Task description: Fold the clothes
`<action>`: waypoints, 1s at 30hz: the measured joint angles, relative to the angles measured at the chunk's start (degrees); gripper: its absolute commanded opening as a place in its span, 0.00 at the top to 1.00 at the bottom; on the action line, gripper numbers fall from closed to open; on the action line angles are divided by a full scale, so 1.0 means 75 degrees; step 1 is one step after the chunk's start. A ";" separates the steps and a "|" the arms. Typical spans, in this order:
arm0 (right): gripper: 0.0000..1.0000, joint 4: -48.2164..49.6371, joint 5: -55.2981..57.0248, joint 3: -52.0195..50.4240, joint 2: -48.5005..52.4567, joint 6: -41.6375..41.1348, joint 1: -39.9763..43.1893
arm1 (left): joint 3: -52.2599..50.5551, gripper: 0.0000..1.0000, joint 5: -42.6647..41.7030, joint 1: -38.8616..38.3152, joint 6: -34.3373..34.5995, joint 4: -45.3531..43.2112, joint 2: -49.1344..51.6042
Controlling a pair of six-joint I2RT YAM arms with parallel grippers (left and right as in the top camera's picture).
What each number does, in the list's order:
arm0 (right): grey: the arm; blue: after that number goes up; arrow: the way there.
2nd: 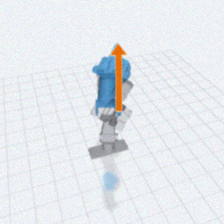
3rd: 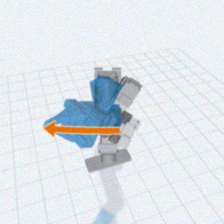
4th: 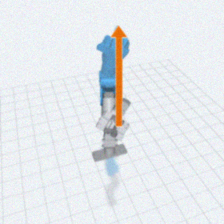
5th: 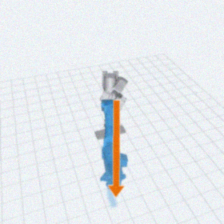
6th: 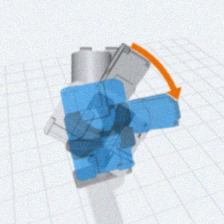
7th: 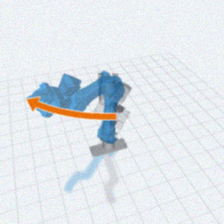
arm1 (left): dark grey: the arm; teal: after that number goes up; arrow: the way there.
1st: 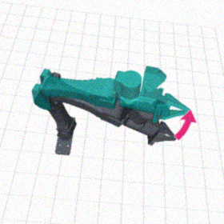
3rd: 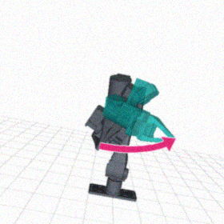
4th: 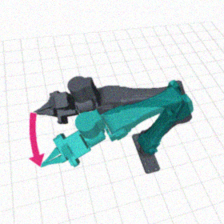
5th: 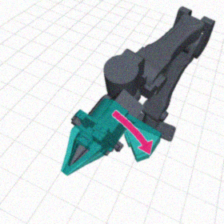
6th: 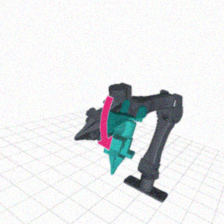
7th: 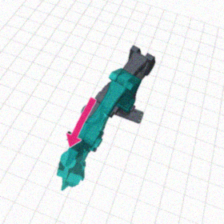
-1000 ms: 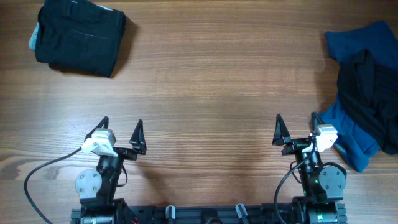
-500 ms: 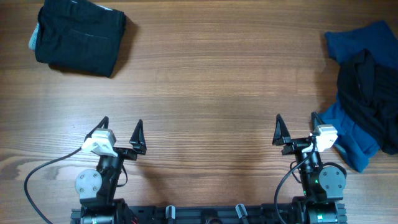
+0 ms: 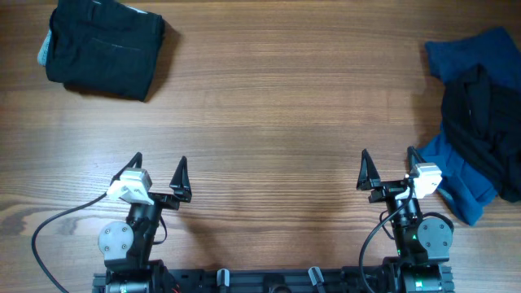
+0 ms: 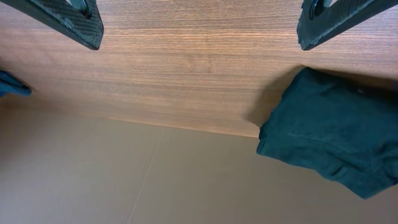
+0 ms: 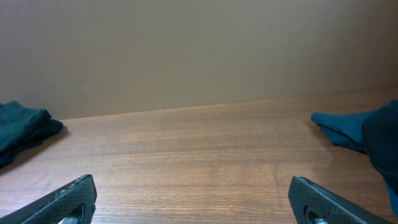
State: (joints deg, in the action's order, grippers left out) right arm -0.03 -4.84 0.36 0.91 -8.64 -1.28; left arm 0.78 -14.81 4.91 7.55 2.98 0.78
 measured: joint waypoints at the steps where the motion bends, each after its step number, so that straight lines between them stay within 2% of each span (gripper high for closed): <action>1: 0.00 0.0000 0.0000 0.0000 0.0000 0.0000 0.0000 | 0.0000 0.00 0.0000 0.0000 0.0000 0.0000 0.0000; 21: 0.00 0.0003 -0.0041 0.0000 0.0000 -0.0099 0.0000 | 0.0000 0.00 0.0000 0.0000 0.0000 0.0000 0.0000; 24: 0.00 0.0073 -0.0513 0.0000 0.0000 -0.1151 0.0000 | 0.0000 0.00 0.0000 0.0000 0.0000 0.0000 0.0000; 30: 0.00 0.0187 -0.2031 0.0000 0.0000 -0.4969 0.0000 | 0.0000 0.00 0.0000 0.0000 0.0000 0.0000 0.0000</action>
State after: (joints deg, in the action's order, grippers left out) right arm 1.37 -20.08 0.36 0.91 -45.91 -1.28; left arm 0.78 -14.81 4.91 7.55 2.98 0.78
